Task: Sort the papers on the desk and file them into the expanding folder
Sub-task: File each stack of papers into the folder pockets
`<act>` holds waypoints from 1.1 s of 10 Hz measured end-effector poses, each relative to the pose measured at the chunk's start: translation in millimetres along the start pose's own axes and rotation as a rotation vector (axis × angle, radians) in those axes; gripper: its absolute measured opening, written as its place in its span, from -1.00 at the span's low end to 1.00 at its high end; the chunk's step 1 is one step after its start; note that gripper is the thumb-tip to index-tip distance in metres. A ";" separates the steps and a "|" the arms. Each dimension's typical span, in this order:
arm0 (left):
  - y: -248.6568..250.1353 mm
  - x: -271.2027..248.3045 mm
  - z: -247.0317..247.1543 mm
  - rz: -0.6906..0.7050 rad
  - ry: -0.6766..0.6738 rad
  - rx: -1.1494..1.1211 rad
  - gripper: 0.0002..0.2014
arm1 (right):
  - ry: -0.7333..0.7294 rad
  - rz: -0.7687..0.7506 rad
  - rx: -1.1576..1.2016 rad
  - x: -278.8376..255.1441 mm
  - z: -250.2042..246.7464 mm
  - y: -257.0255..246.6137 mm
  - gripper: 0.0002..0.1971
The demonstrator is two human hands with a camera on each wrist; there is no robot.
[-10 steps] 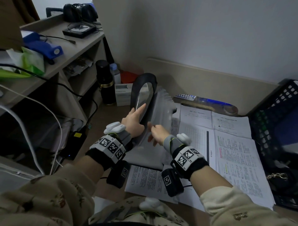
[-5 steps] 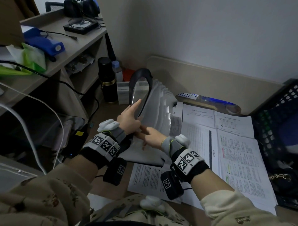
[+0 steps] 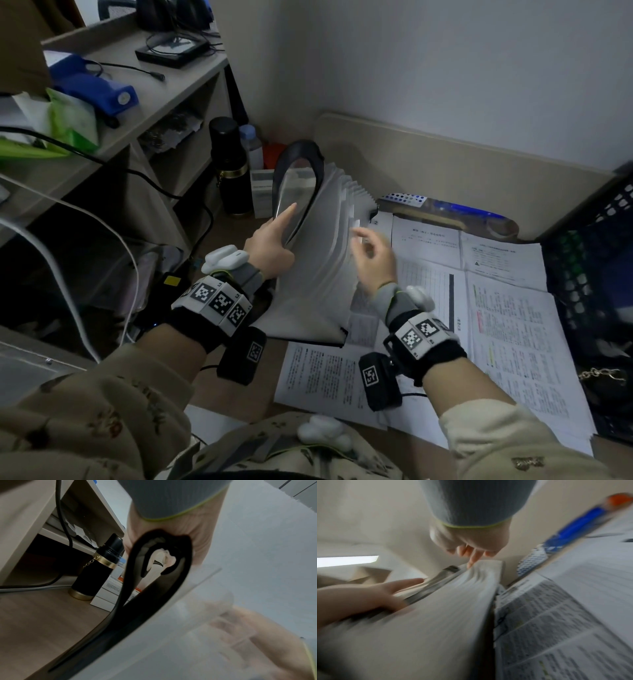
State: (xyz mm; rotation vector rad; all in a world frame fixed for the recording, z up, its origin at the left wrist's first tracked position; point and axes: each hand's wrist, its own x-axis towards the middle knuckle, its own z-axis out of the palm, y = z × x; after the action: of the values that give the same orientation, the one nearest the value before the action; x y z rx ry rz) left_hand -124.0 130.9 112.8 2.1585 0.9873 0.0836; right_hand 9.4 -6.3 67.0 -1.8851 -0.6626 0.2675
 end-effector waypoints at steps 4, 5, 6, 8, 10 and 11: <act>11.6 0.4 14.7 -0.010 -0.028 0.062 -0.04 | -0.544 0.489 -0.756 -48.5 -4.9 115.4 -0.64; 8.7 1.3 14.3 -0.028 -0.028 0.056 -0.03 | -0.725 0.345 -0.918 -62.0 0.8 128.0 -0.52; 7.1 1.6 9.9 -0.051 -0.012 0.043 -0.04 | -0.681 0.339 -0.952 -68.9 -1.0 136.8 -0.45; 6.2 -0.4 1.6 -0.060 0.018 0.031 -0.05 | -0.547 0.518 -0.955 -64.2 -13.0 138.8 -0.50; 4.8 -0.7 1.1 -0.073 0.010 0.024 -0.03 | -0.571 0.534 -0.909 -68.0 -10.5 141.3 -0.36; 4.5 -1.1 1.1 -0.070 0.001 0.025 -0.04 | -0.613 0.477 -0.921 -72.0 -10.9 140.8 -0.35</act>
State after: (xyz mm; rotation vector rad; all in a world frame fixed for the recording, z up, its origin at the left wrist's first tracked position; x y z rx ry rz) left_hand -121.6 127.6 115.2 2.1440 1.0689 0.0395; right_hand 0.5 -94.0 -64.8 -2.8827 -0.8024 1.0099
